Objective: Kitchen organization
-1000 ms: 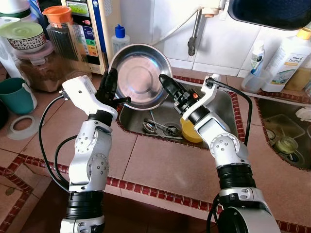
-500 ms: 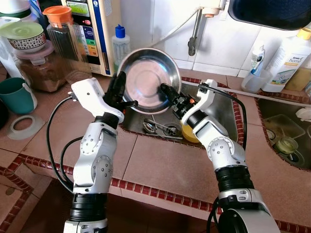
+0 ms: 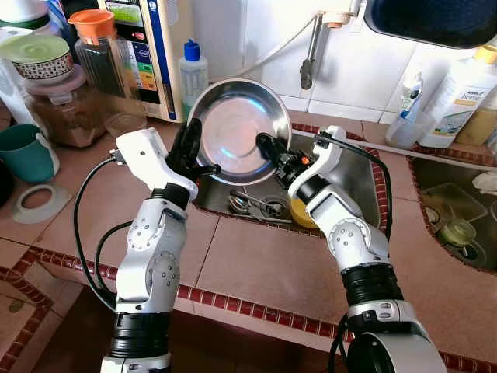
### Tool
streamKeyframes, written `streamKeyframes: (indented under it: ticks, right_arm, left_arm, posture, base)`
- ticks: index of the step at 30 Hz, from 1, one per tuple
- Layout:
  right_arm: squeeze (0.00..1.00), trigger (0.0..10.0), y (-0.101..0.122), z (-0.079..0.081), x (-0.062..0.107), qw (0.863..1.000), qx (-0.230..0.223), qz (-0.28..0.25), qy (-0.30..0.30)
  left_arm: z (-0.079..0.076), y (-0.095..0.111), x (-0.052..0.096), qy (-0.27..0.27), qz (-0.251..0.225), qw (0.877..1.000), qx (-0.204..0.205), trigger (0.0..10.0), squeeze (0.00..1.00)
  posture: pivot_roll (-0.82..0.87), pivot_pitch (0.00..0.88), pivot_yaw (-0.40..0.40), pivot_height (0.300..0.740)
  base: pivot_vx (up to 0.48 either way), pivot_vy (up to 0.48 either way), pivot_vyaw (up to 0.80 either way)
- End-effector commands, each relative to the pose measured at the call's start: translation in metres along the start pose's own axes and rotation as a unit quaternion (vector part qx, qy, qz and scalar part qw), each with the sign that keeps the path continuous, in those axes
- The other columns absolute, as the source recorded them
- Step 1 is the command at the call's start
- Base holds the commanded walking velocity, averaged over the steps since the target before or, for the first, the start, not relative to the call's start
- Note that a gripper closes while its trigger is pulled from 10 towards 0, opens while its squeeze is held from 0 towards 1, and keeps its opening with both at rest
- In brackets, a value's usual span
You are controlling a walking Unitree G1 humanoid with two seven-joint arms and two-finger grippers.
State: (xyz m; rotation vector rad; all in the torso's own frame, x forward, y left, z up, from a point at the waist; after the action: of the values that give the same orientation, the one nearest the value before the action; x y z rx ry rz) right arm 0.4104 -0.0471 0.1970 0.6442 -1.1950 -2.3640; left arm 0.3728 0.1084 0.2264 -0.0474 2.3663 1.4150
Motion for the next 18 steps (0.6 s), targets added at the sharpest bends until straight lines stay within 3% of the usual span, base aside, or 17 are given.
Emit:
streamKeyframes:
  ticks: [1,12,13,14,18]
  right_arm:
    - [0.00,0.0,0.005,-0.012,0.000,0.999,0.016,-0.002,-0.035]
    - [0.00,0.0,0.006,-0.016,0.000,0.999,0.017,-0.007,-0.047]
    - [0.00,0.0,0.007,-0.017,0.000,0.998,0.018,-0.010,-0.052]
    - [0.00,0.0,0.008,-0.019,0.000,0.998,0.018,-0.012,-0.056]
    - [0.00,0.0,0.011,-0.025,0.001,0.997,0.022,-0.020,-0.073]
  left_arm:
    - [-0.012,-0.004,0.002,-0.025,0.009,0.999,-0.032,10.0,0.00]
    - [-0.013,-0.012,0.004,-0.030,0.024,0.998,-0.047,10.0,0.00]
    - [-0.013,-0.012,0.004,-0.029,0.024,0.998,-0.047,10.0,0.76]
    - [-0.012,-0.012,0.004,-0.027,0.024,0.998,-0.046,10.0,1.00]
    - [-0.012,-0.012,0.004,-0.026,0.025,0.998,-0.049,10.0,1.00]
  posture:
    - [0.11,0.026,-0.032,0.740]
    - [0.12,0.029,-0.032,0.740]
    - [0.12,0.029,-0.030,0.740]
    - [0.12,0.029,-0.028,0.740]
    - [0.12,0.029,-0.025,0.740]
  base:
    - [0.000,0.000,0.00]
    - [0.000,0.000,0.00]
    - [0.000,0.000,0.00]
    - [0.000,0.000,0.00]
    - [0.000,0.000,0.00]
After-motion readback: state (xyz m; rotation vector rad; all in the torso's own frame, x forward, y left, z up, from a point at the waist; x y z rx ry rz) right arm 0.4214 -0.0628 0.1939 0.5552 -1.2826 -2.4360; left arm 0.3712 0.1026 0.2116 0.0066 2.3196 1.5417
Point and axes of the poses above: a point about 5 cm out from each wrist's last joint towards the gripper, its own x axis pointing back from the gripper into the wrist, its own y axis along the axis of the wrist's last joint, z = x × y, the point moved 6 cm from there along -x, pointing out of the wrist towards the gripper, and after that the axes turned 4 degrees about x, right-handed, at the moved point
